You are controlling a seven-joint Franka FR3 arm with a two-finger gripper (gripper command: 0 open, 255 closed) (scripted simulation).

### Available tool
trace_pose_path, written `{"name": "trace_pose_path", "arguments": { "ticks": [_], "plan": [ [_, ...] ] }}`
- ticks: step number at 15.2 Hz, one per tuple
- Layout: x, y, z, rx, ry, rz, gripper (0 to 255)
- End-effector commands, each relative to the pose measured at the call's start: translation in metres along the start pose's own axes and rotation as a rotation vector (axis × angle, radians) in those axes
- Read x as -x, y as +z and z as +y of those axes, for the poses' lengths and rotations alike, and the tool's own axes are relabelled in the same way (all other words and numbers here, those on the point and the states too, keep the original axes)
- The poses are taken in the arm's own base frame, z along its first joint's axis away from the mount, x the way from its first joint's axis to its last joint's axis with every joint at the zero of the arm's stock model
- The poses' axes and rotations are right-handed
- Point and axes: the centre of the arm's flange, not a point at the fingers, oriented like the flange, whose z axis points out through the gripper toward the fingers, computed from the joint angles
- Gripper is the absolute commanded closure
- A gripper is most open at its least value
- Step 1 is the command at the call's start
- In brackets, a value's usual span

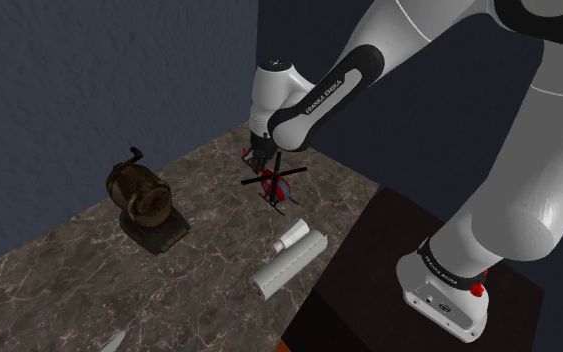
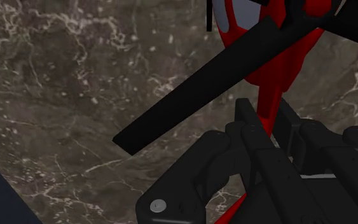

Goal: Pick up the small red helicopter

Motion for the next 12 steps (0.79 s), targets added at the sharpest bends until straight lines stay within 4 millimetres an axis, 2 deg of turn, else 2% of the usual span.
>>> {"name": "trace_pose_path", "arguments": {
  "ticks": [1, 3, 12],
  "plan": [
    [0.0, 0.0, 0.0, 0.0, 0.0, -0.001, 255],
    [0.001, 0.0, 0.0, 0.0, 0.0, -0.001, 255],
    [-0.005, -0.047, 0.001, 0.0, 0.0, -0.001, 255]
  ]
}}
